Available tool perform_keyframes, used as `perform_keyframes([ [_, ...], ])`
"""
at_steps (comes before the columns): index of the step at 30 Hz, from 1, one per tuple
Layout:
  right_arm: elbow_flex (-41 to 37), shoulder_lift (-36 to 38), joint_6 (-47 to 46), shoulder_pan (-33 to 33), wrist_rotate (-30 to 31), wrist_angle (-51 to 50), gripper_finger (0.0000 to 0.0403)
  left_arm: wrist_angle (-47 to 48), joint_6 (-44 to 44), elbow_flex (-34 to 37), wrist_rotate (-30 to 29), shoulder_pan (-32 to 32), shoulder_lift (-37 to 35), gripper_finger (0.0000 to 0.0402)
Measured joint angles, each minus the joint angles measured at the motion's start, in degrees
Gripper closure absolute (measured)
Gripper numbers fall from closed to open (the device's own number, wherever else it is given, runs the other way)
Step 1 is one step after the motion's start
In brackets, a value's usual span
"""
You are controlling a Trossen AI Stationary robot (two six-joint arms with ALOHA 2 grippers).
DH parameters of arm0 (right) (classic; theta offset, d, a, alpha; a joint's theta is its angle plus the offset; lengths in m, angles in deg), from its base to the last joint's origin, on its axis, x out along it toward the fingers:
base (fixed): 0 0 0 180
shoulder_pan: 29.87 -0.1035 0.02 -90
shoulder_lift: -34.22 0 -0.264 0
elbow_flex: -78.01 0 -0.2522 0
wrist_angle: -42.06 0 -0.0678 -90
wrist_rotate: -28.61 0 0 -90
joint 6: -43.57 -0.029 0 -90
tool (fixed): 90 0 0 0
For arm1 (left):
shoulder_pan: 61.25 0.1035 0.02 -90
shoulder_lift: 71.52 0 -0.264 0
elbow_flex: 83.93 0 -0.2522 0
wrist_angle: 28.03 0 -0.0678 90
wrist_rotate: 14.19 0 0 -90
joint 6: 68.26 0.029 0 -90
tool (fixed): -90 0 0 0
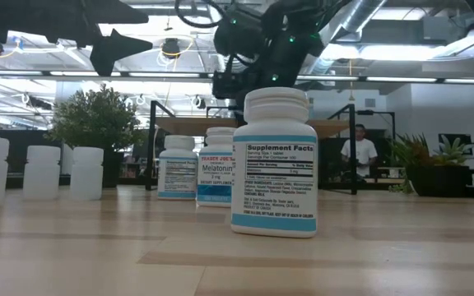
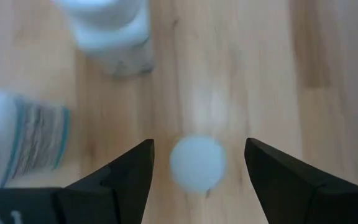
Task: Pick and place medicine bottles onto shelf by color
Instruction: Put the yellow pill bottle on the shelf
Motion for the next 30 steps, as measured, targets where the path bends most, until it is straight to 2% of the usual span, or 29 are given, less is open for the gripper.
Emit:
perform_keyframes([
  [5,0.1,0.1,0.0,-0.1,-0.1,0.3,0.0142,-0.1,0.0,0.0,0.0,0.0,0.0,0.0156],
  [11,0.1,0.1,0.0,0.0,-0.1,0.0,0.0177,-0.1,0.0,0.0,0.0,0.0,0.0,0.0156],
  [16,0.1,0.1,-0.3,0.0,-0.1,-0.9,0.0232,-0.1,0.0,0.0,0.0,0.0,0.0,0.0156],
  [22,0.6,0.2,-4.8,0.0,-0.2,-1.4,0.0305,0.0,0.0,0.0,0.0,0.0,0.0,0.0156],
  [25,3.1,0.2,-5.0,0.0,-0.4,-4.9,0.0321,0.0,0.0,0.0,0.0,0.0,0.0,0.0156],
  [30,11.6,0.1,-4.7,0.4,-0.6,-16.7,0.0315,0.0,0.0,0.0,0.0,0.0,0.0,0.0156],
])
